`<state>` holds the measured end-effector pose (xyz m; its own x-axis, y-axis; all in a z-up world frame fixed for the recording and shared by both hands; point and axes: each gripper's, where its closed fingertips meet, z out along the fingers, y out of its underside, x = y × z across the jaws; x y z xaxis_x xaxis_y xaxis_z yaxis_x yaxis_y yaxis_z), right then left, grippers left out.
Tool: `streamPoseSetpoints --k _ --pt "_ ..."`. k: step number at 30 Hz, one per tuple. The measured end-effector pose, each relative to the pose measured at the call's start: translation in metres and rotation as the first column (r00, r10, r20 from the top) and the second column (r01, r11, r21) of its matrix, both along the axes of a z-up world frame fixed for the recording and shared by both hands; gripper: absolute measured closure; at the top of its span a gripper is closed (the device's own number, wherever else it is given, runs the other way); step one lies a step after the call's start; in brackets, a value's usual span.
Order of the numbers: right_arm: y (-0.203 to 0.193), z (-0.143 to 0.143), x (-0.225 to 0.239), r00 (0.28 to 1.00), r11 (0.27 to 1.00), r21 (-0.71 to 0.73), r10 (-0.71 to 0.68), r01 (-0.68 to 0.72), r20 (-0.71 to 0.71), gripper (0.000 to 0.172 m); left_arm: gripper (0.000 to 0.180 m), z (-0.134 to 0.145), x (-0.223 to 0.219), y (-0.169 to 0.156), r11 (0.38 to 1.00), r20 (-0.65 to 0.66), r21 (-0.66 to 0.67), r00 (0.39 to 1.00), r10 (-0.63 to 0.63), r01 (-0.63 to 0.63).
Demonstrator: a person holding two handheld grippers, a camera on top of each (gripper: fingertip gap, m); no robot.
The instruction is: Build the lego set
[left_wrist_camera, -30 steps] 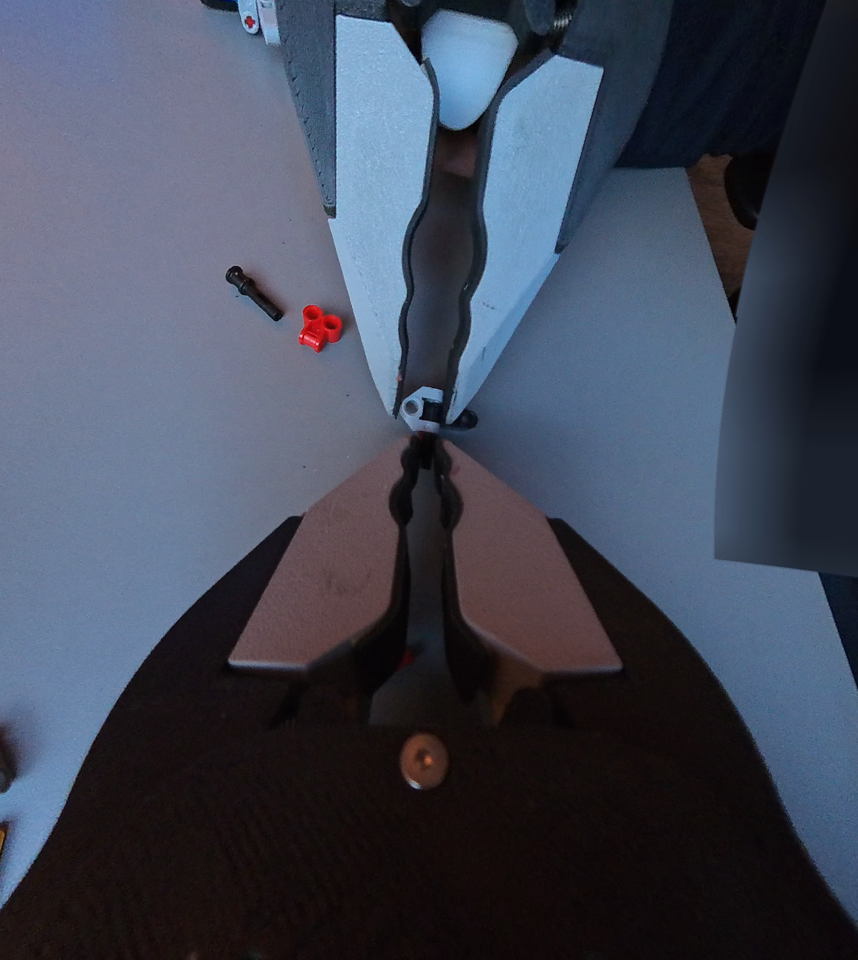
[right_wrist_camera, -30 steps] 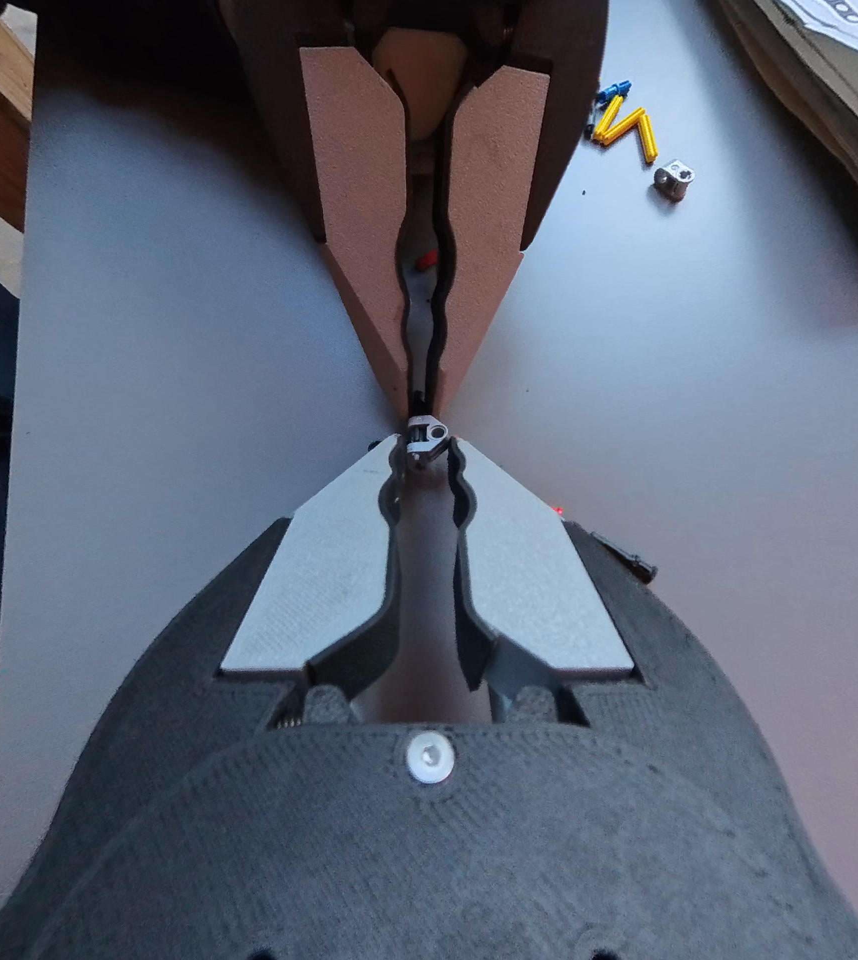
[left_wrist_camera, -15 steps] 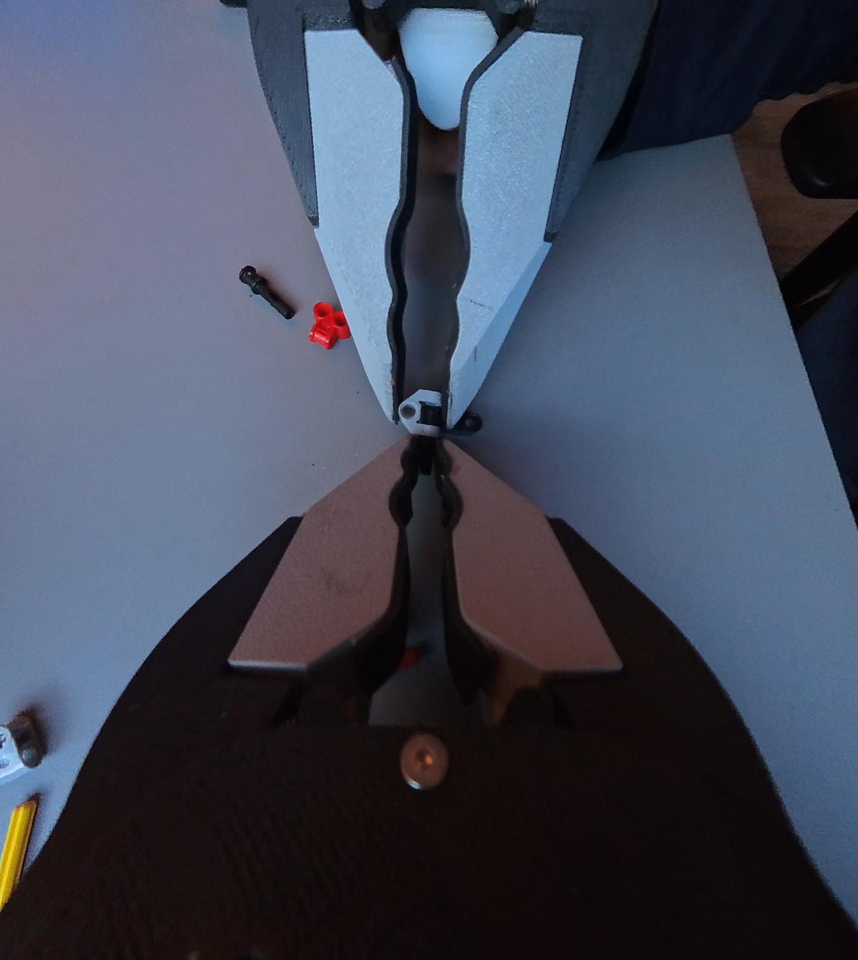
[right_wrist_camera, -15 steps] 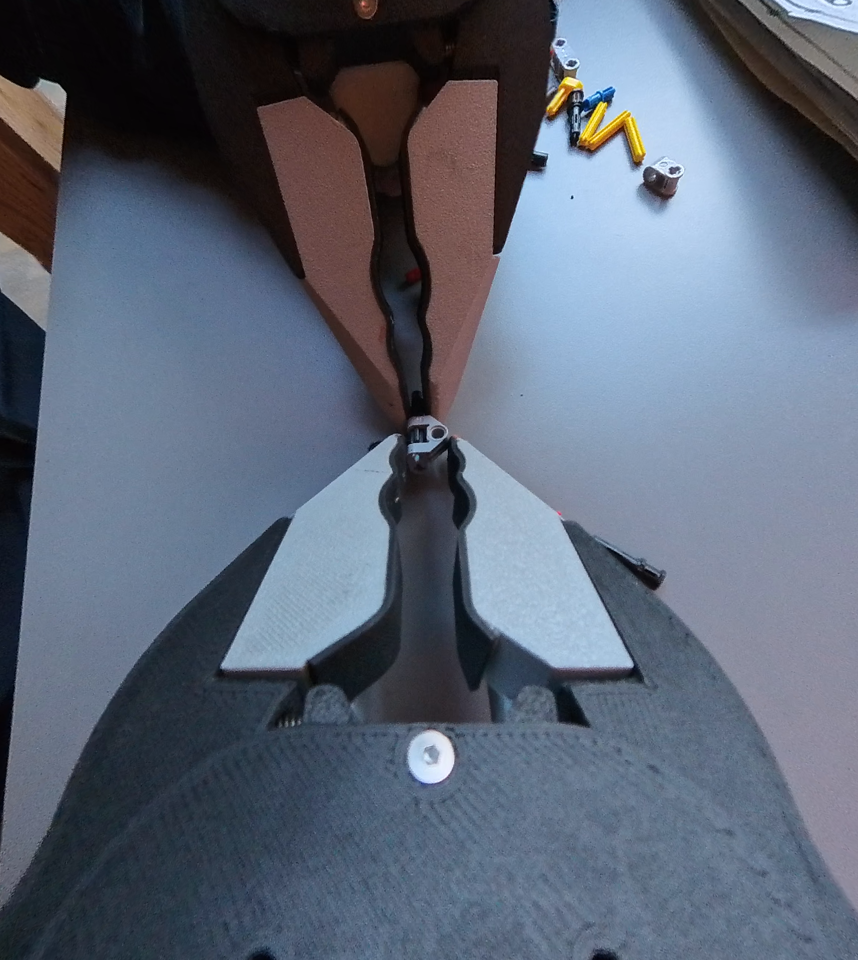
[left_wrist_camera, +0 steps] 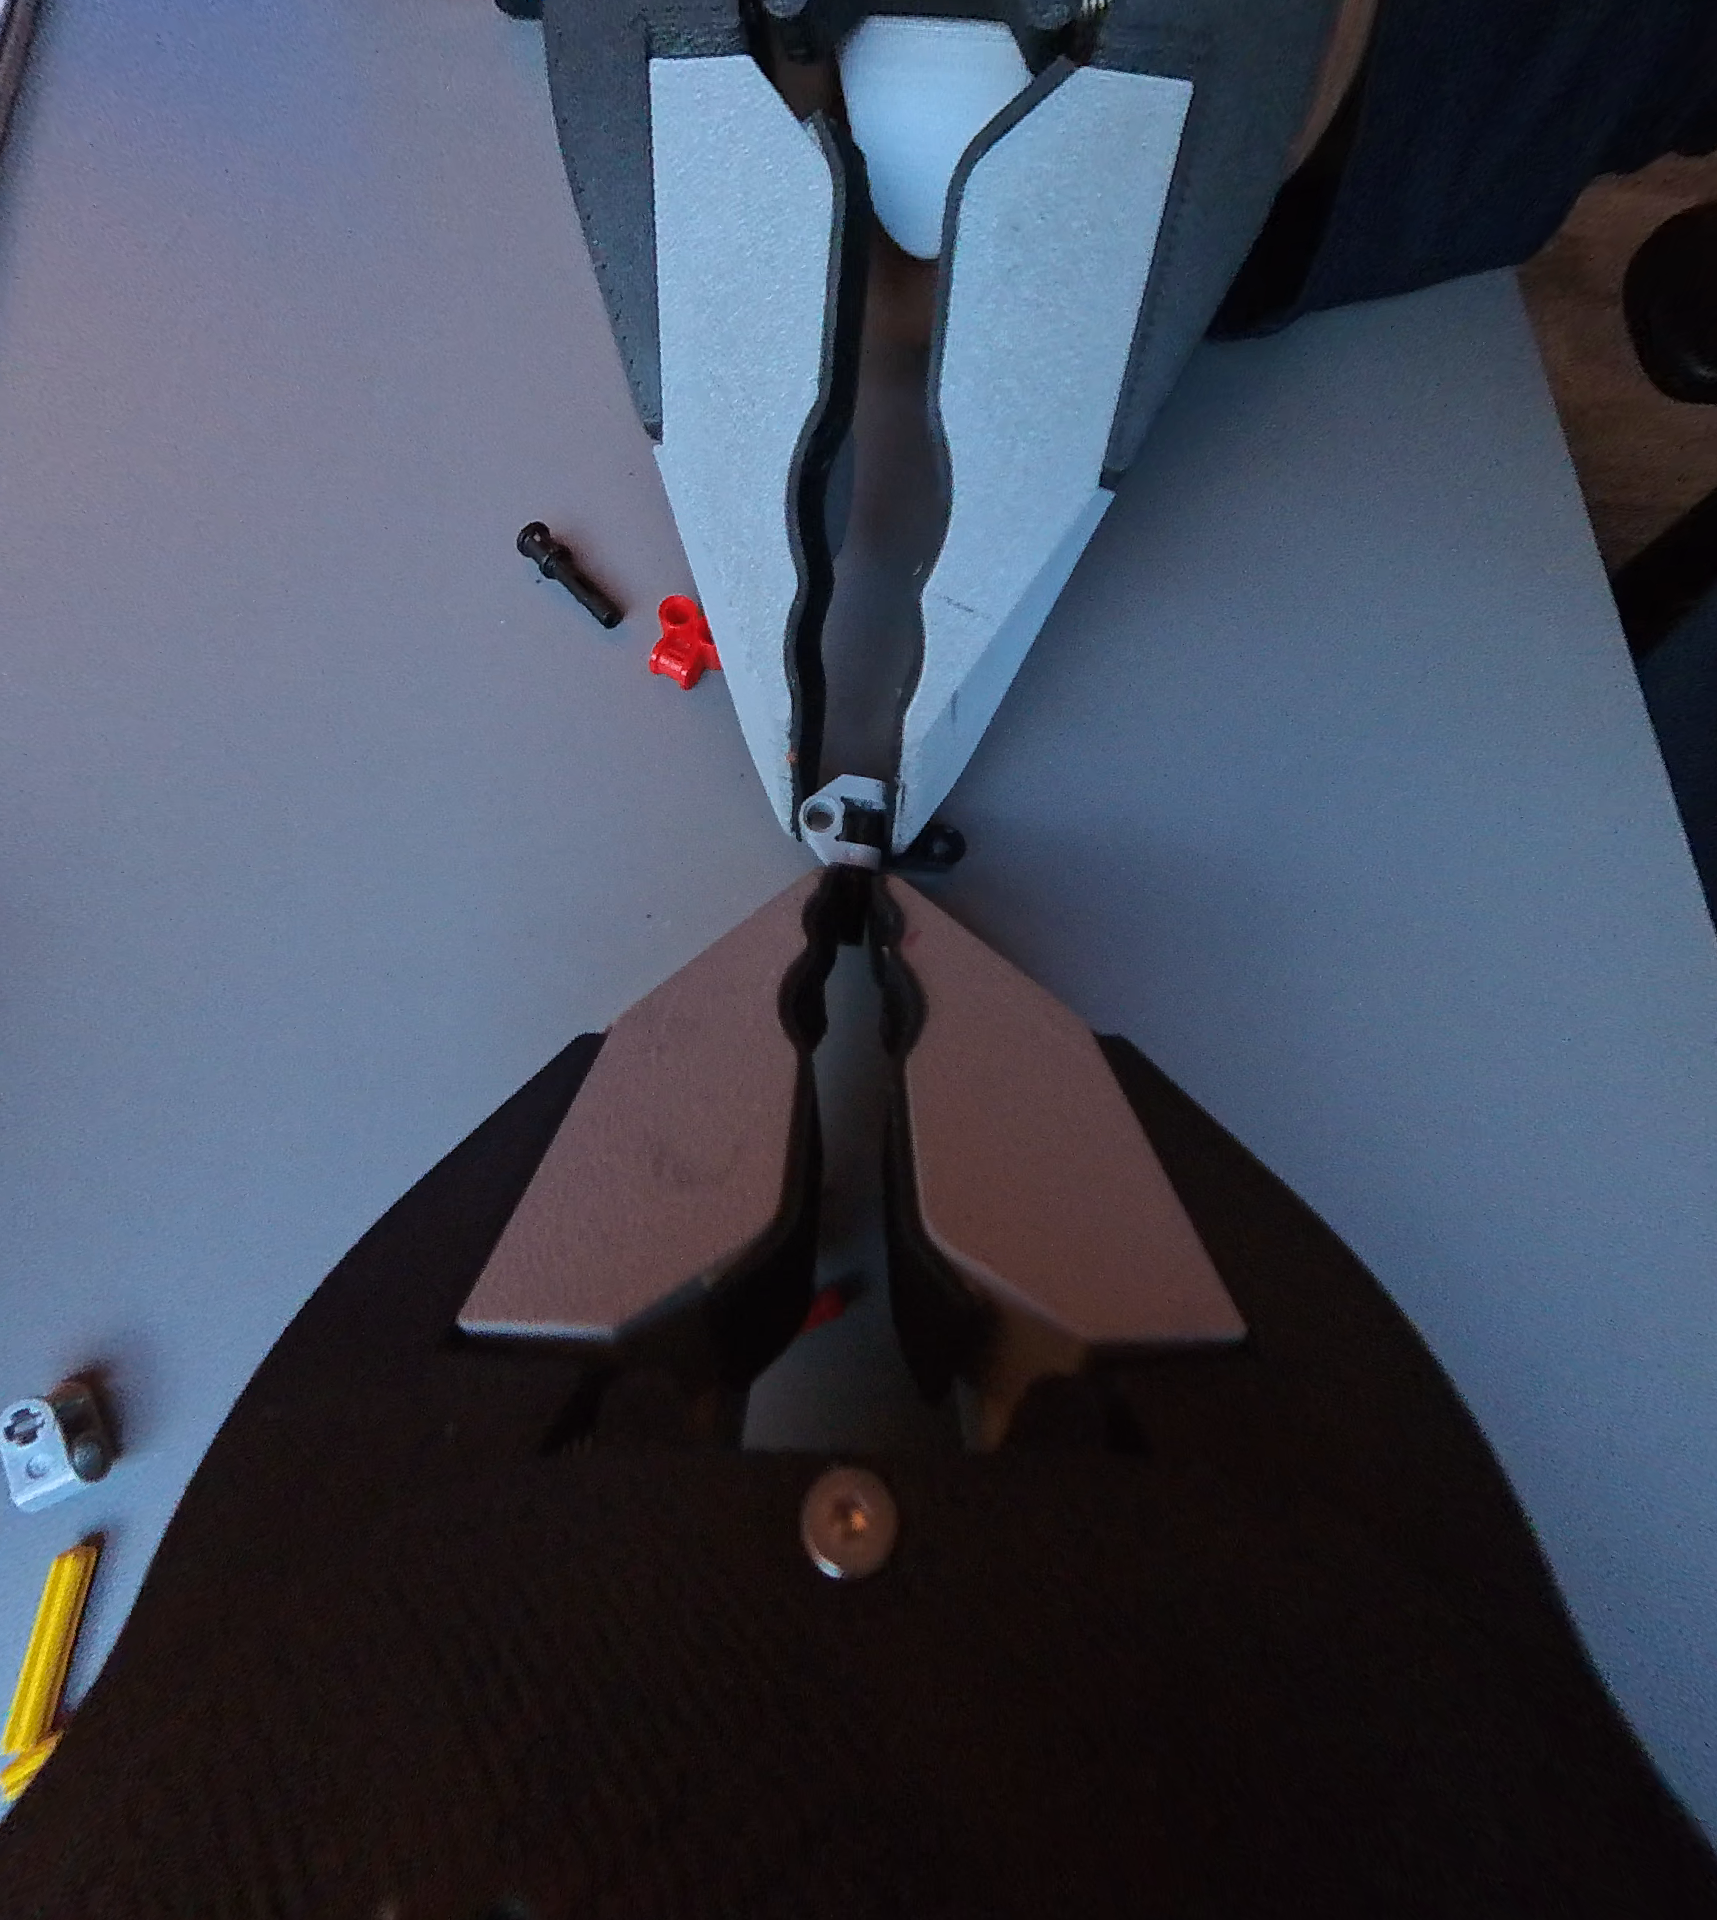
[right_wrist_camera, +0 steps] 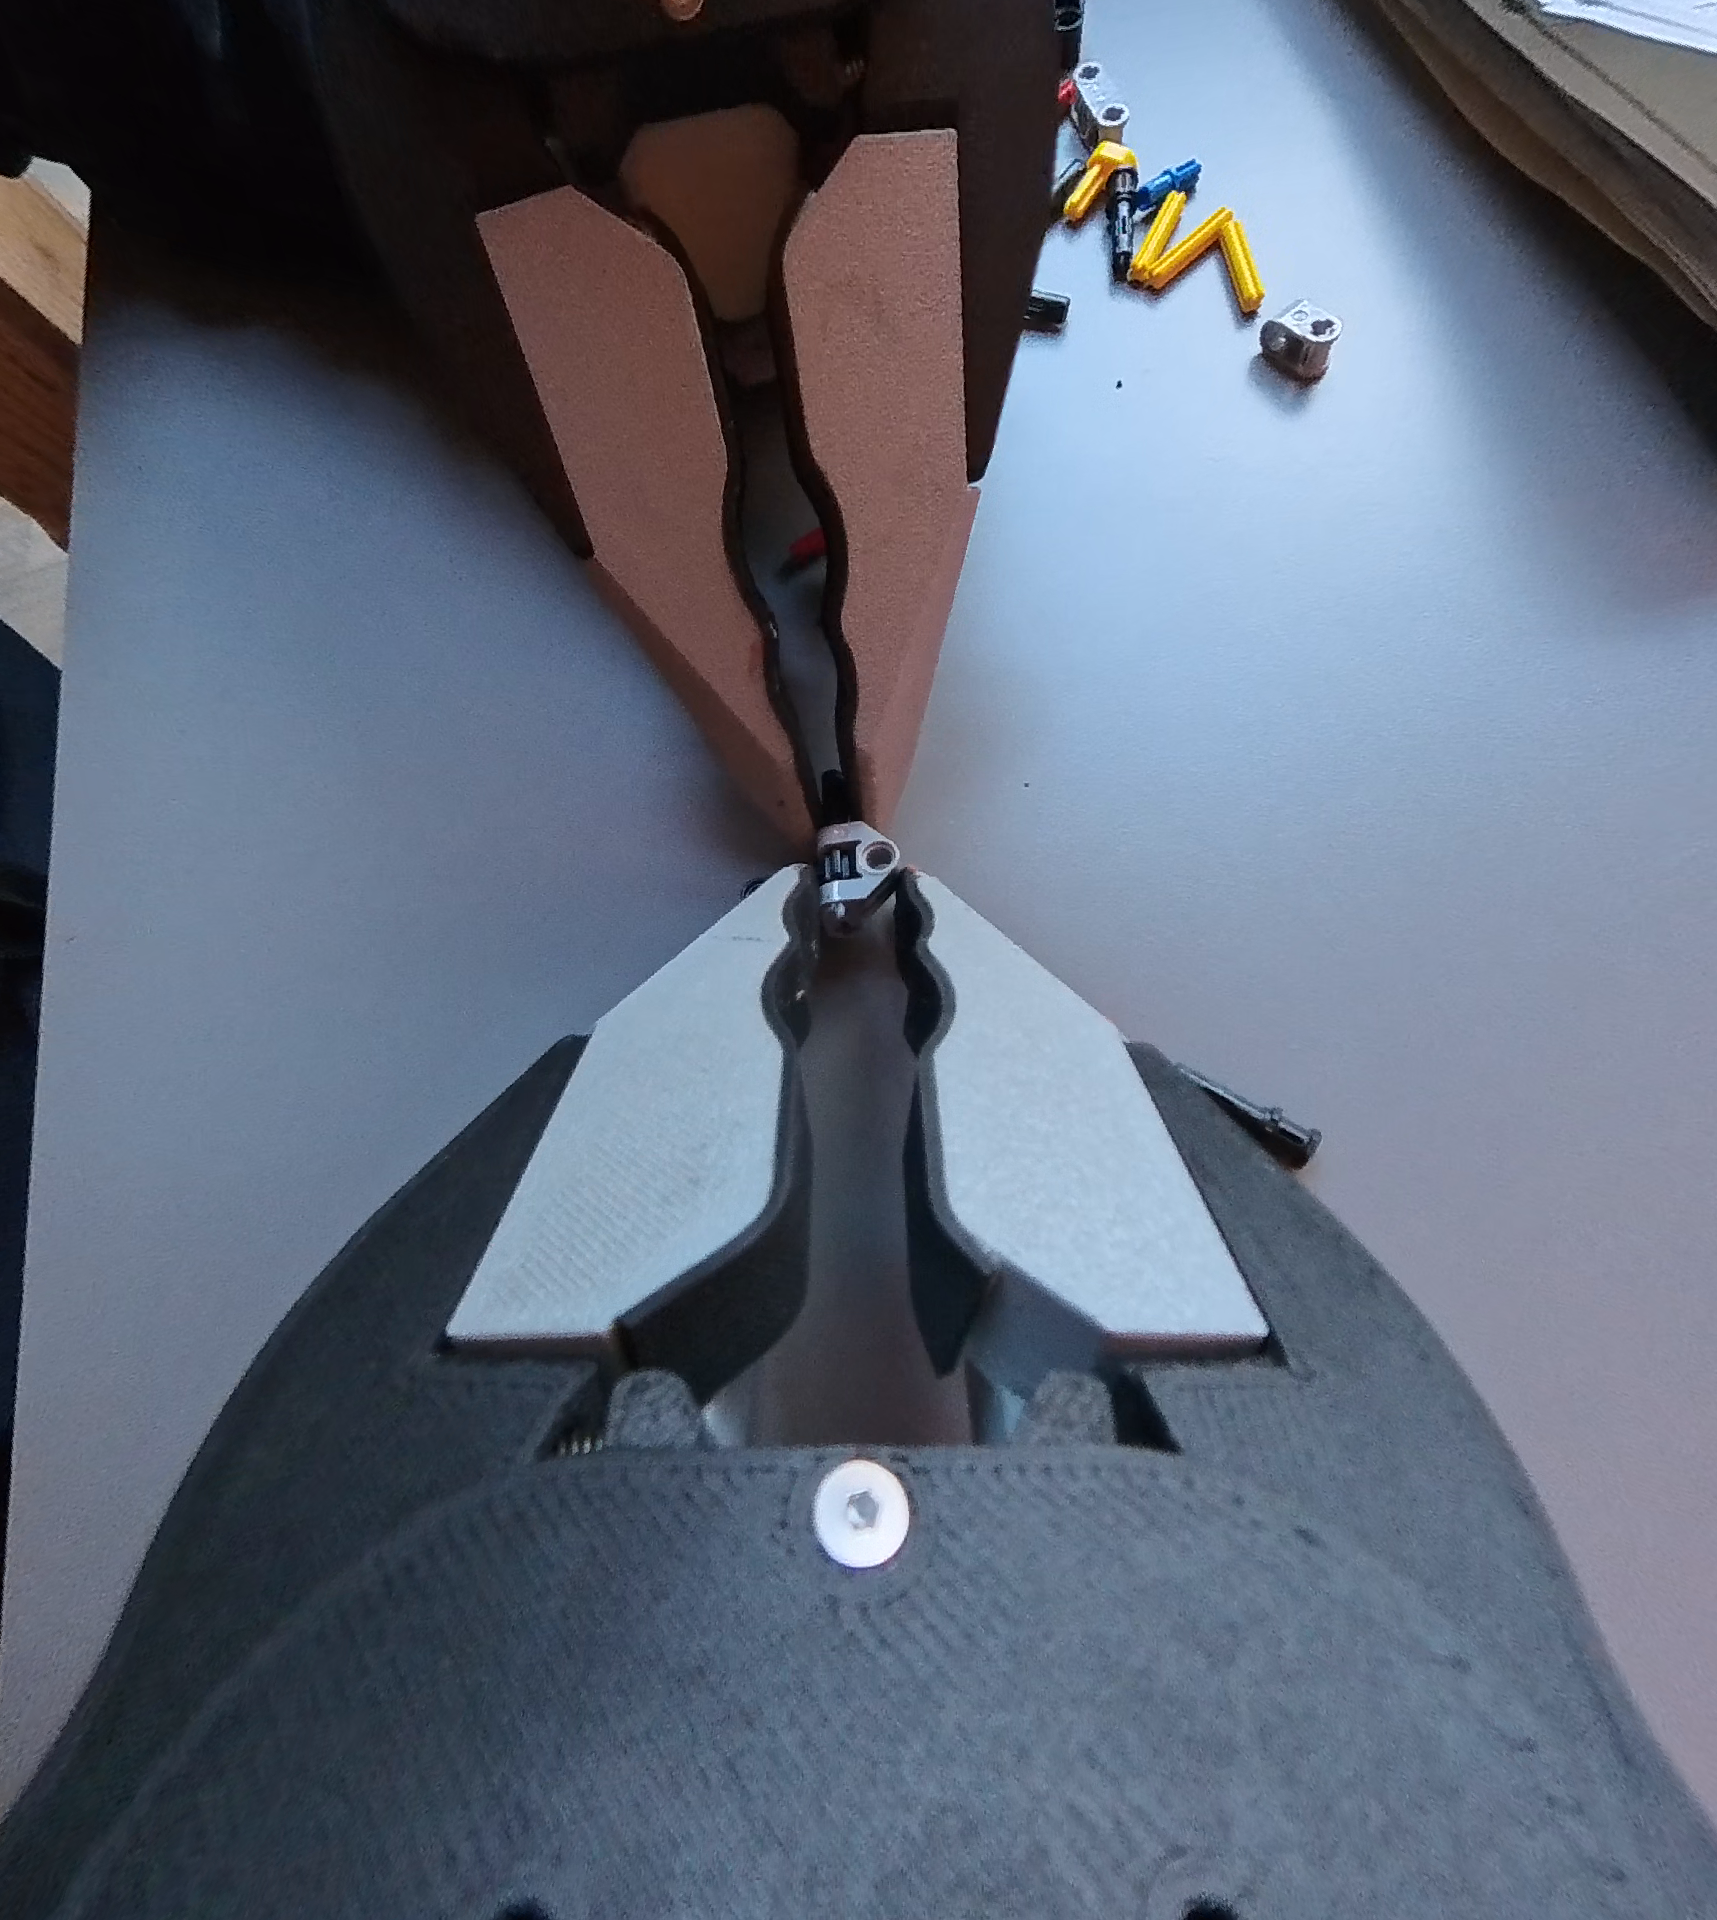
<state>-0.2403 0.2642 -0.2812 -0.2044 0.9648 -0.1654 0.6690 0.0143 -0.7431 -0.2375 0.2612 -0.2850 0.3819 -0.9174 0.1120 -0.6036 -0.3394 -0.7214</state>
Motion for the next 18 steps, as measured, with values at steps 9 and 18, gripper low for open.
streamPoseSetpoints --k 9,18 --pt "0.0004 -0.0003 0.0008 1.0 1.0 -0.001 -0.004 0.004 -0.002 0.164 0.177 -0.0005 -0.002 -0.0001 1.0 -0.01 0.021 1.0 -0.003 0.003" --pt "0.0026 -0.0003 -0.0005 1.0 0.999 0.029 -0.027 0.027 -0.007 0.164 0.177 -0.0007 -0.0034 0.0025 0.999 -0.012 0.028 1.0 0.016 -0.015"
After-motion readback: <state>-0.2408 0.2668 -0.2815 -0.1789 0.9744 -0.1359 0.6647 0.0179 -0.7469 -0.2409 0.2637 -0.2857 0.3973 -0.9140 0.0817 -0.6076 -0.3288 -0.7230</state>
